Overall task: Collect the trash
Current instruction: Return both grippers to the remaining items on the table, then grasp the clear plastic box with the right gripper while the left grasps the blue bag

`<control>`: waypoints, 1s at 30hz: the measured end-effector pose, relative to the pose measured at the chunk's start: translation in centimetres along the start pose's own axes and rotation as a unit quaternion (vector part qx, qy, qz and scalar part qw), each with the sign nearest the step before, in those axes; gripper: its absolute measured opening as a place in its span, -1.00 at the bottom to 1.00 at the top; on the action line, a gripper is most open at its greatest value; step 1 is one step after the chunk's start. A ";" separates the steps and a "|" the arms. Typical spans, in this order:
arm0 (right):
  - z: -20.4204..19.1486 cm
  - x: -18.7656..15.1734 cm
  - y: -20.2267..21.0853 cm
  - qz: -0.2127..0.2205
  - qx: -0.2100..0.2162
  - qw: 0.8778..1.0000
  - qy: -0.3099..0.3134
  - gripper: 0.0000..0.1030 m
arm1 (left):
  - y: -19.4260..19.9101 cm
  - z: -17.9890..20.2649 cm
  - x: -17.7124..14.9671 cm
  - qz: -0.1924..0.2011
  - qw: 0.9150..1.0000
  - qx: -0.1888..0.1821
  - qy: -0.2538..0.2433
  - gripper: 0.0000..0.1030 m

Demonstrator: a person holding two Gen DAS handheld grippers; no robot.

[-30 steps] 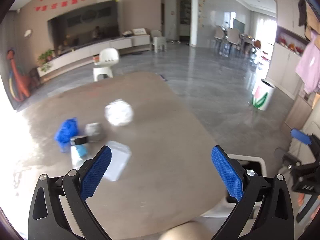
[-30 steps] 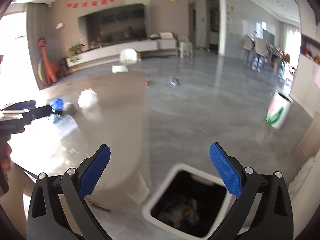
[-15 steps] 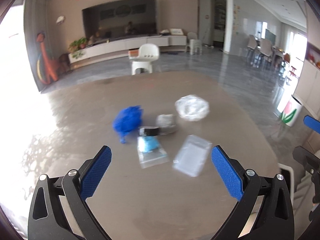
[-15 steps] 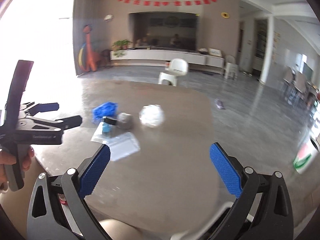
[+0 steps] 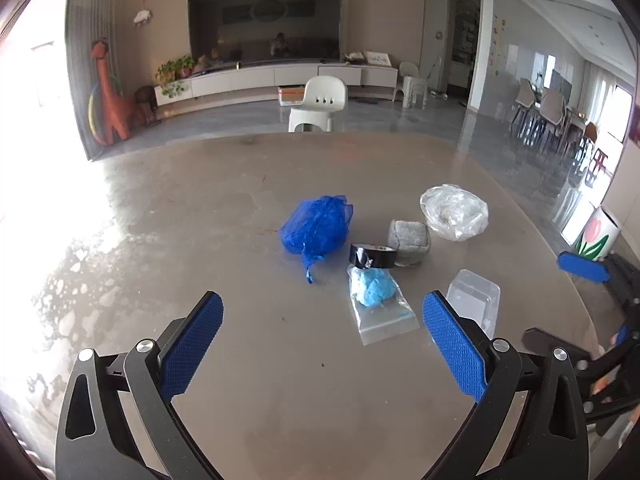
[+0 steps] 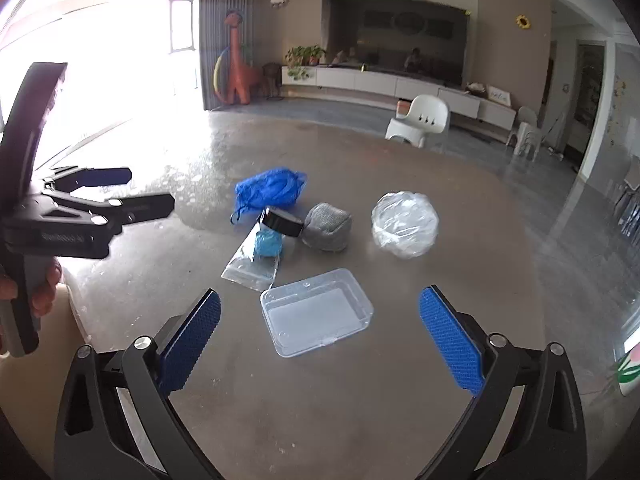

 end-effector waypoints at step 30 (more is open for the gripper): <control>0.3 0.2 -3.7 -0.055 0.062 0.996 0.030 0.82 | -8.1 -1.6 4.2 -0.001 0.999 0.034 -0.021 0.91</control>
Point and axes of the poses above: each gripper's, at about its wrist camera, not at the fingertips, and y roughly against the way its jaws point, z to its right, x to its top, the point moved 4 cm from there along -y, roughly the way its jaws point, and after that the axes turned 3 degrees about -z, right-handed, at the moved point
